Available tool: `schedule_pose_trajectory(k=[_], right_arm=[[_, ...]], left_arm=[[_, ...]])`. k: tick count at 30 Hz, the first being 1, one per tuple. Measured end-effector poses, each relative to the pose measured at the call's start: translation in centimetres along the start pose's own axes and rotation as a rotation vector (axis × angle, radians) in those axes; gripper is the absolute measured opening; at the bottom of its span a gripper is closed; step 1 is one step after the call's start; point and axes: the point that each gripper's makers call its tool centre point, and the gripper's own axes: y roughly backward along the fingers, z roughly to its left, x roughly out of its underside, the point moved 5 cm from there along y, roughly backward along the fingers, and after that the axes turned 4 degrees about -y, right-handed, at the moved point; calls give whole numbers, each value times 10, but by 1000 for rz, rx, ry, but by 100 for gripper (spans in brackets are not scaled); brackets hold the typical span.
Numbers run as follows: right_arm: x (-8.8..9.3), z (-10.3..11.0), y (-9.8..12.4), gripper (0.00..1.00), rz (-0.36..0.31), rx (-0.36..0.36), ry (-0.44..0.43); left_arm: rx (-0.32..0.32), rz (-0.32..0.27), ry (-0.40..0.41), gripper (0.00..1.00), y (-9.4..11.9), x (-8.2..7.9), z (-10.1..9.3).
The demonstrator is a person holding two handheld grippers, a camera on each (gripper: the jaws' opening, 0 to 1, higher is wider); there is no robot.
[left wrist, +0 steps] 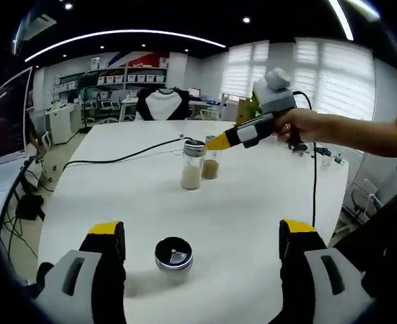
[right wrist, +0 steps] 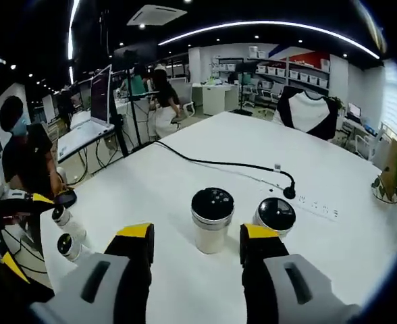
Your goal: Rotate the seasoning bottle until the label or dispensing opening points toward the visible target arrow and the bottle remains upright within the marked orientation range
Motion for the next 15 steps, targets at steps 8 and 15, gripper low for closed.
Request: schedule_pose_trajectory(k=[8, 15], right_arm=[[-4, -2, -23, 50, 23, -5, -5], [-10, -11, -48, 50, 43, 8, 20]], left_arm=[[-35, -20, 28, 100, 9, 0, 4], [-89, 4, 26, 100, 17, 10, 11]])
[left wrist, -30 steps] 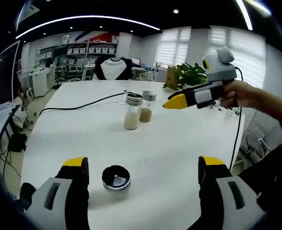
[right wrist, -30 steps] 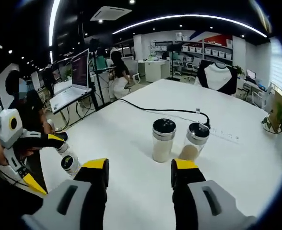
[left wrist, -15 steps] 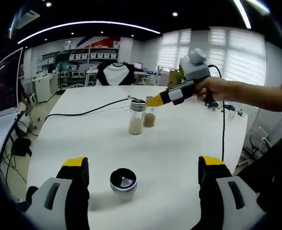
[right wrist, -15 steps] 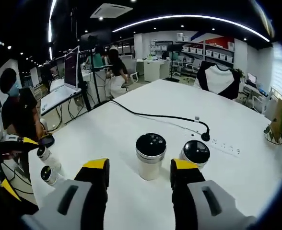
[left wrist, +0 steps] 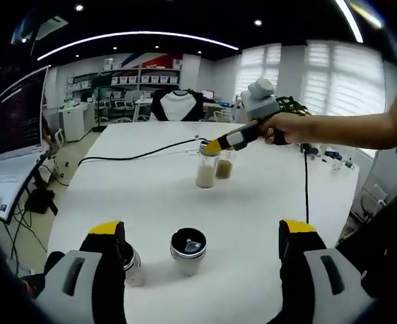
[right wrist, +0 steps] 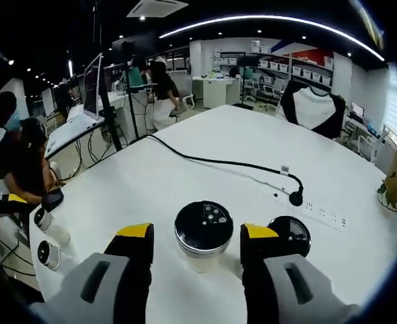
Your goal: Rotate the seasoning bottle until the label or dispensing opening points toward the visible target arrow and the bottle remains upright within the marked orientation range
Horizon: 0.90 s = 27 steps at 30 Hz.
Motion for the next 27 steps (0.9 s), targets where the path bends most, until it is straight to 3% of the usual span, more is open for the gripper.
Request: schedule_pose_trajectory(k=[5, 7, 12, 20, 27], right_arm=[[2, -8, -15, 47, 34, 9, -22], [0, -10, -17, 41, 22, 8, -27], [-1, -14, -18, 37, 19, -2, 19], [3, -9, -13, 36, 38, -36, 66], [17, 3, 4, 36, 43, -62, 83]], left_arm=[[-12, 2, 14, 98, 3, 3, 0], [-29, 6, 3, 95, 3, 5, 3], [-33, 8, 36, 94, 3, 8, 5], [-20, 23, 23, 93, 0, 10, 5], [19, 19, 14, 92, -7, 7, -1]])
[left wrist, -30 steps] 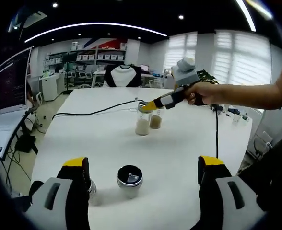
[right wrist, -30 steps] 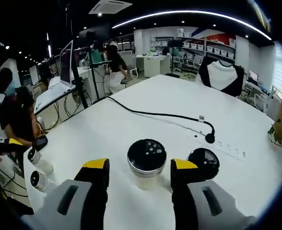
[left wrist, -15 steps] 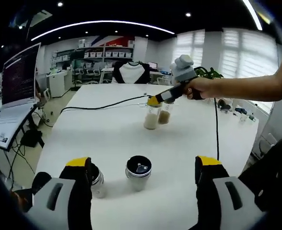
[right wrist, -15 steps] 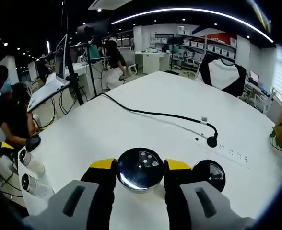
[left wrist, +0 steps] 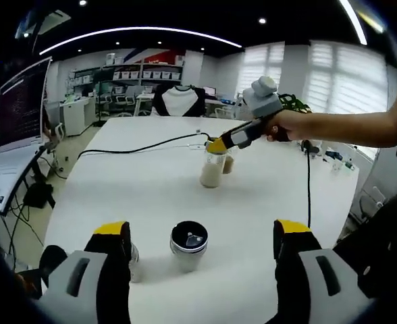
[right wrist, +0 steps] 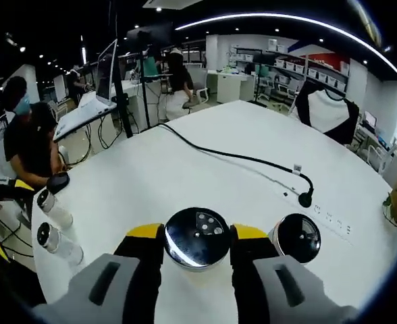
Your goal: Rotate the seasoning bottle until the label or dispensing opening points toward the visible target arrow and the bottle remains upright within the marked orientation range
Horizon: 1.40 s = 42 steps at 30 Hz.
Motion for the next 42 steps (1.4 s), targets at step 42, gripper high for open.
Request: schedule_pose_trajectory(k=[42], right_arm=[[77, 95, 87, 36, 59, -212, 197]], left_arm=[[262, 39, -164, 70, -6, 12, -59]])
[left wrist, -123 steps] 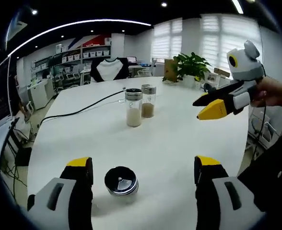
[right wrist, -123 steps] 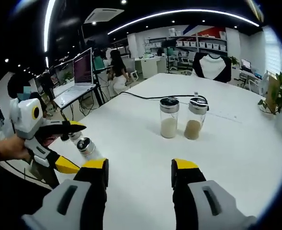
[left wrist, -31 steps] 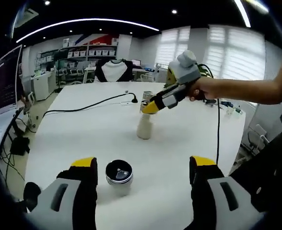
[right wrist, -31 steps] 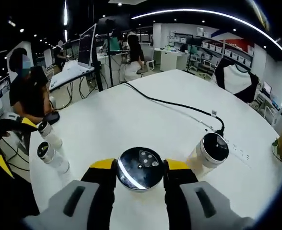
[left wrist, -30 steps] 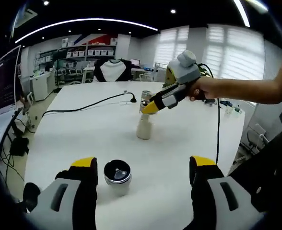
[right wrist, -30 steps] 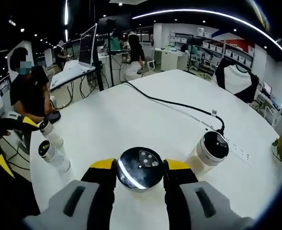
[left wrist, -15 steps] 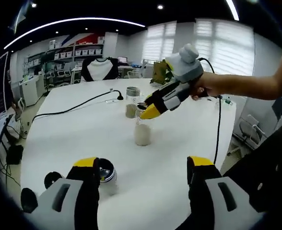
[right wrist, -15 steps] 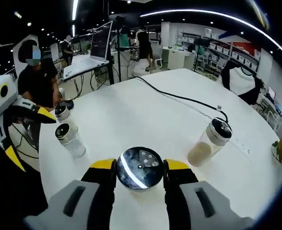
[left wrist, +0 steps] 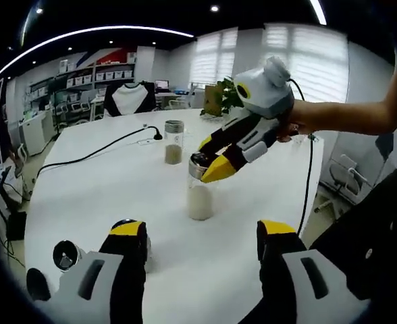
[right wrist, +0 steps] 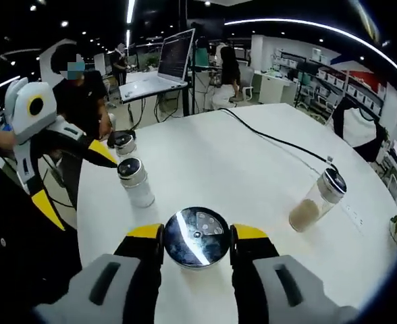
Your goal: Rotate the seasoning bottle until the label or dispensing opening points toward the visible target arrow and the bottle remains upright within the marked orientation range
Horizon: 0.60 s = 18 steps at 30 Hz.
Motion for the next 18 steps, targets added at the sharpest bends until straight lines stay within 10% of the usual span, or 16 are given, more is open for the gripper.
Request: schedule_pose_trajectory(k=[18], right_arm=[[10, 61, 7, 36, 64, -307, 294]], left_arm=[[138, 41, -119, 59, -30, 3, -16]])
